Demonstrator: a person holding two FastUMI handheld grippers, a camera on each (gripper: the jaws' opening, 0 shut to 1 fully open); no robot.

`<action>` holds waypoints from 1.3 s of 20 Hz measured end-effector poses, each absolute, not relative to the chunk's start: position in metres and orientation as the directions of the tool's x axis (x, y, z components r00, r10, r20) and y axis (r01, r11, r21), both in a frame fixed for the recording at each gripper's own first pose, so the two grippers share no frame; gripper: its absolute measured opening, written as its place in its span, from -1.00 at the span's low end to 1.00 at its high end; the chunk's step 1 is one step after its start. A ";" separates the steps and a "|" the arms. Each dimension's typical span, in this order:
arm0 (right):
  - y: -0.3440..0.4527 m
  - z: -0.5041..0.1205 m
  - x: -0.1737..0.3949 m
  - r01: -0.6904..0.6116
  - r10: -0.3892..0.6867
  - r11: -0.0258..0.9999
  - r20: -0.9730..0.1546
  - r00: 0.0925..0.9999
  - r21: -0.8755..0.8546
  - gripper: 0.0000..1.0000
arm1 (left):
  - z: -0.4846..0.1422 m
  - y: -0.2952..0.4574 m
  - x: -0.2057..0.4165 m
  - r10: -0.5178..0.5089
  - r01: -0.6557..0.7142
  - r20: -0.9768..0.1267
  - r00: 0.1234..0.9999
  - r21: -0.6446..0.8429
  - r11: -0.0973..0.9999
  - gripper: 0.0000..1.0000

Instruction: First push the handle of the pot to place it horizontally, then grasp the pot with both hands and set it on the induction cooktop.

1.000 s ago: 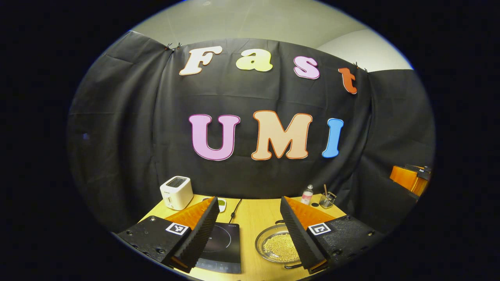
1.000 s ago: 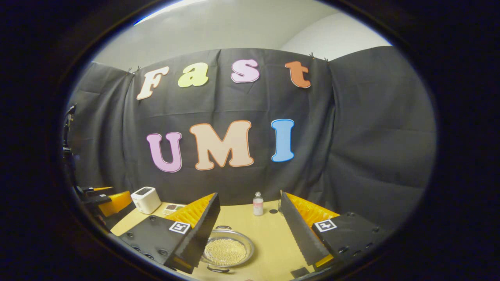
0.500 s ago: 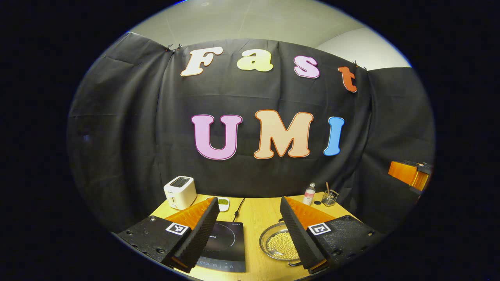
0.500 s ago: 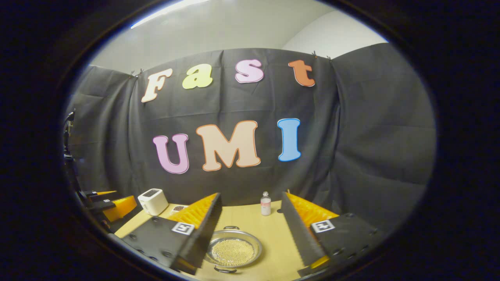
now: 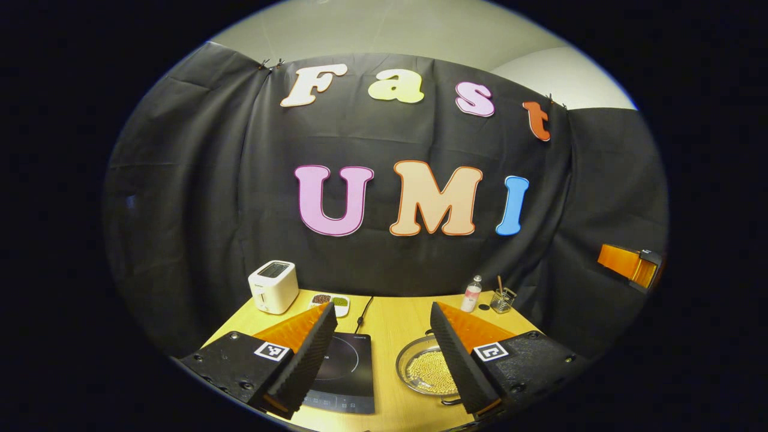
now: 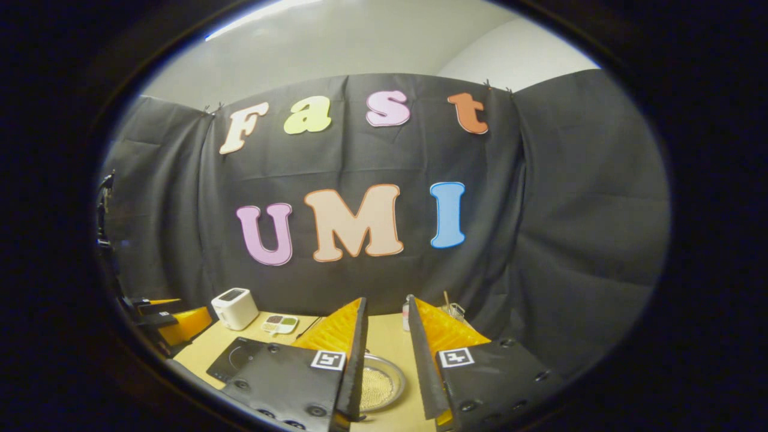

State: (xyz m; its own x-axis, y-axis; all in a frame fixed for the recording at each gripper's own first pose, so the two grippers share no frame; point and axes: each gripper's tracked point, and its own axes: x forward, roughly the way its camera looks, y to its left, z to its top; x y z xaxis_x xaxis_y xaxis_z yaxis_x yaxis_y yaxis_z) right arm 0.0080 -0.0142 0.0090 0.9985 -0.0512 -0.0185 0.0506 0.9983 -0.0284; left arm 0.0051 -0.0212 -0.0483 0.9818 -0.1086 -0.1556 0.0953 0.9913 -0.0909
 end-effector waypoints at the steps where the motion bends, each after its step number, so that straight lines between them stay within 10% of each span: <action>1: -0.008 0.006 0.007 0.040 -0.040 0.999 -0.023 0.999 -0.030 -0.16 | -0.049 -0.018 0.005 -0.103 0.090 -0.157 0.982 -0.091 0.992 0.84; 6: 0.025 -0.019 0.012 -0.031 0.029 0.999 -0.070 0.997 -0.034 -0.17 | -0.055 -0.001 0.002 -0.078 0.066 -0.162 0.984 -0.076 0.995 0.84; 9: 0.044 -0.041 0.013 -0.051 0.051 0.999 -0.099 0.994 0.003 -0.96 | -0.059 0.013 -0.001 -0.059 0.050 -0.165 0.985 -0.057 0.997 0.92; 10: 0.052 -0.054 0.015 -0.069 0.071 0.997 -0.126 0.989 0.021 -0.72 | -0.059 0.018 -0.002 -0.052 0.045 -0.162 0.985 -0.048 0.998 0.91; 16: 0.080 -0.134 0.011 -0.109 0.112 0.994 -0.275 0.955 0.026 -0.96 | -0.062 0.040 -0.008 -0.034 0.034 -0.151 0.988 -0.005 0.999 0.92; 26: 0.105 -0.248 -0.004 -0.103 0.149 0.988 -0.537 0.830 0.115 -0.79 | -0.077 0.057 -0.012 -0.045 0.044 -0.152 0.987 -0.008 0.999 0.91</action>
State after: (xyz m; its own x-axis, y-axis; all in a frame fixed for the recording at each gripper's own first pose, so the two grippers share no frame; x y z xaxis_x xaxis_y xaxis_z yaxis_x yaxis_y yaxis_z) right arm -0.0045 0.1050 -0.2478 0.8302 0.1494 -0.5371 -0.1031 0.9880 0.1154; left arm -0.0118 0.0567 -0.0773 0.9873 -0.0450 -0.1524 0.0444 0.9990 -0.0075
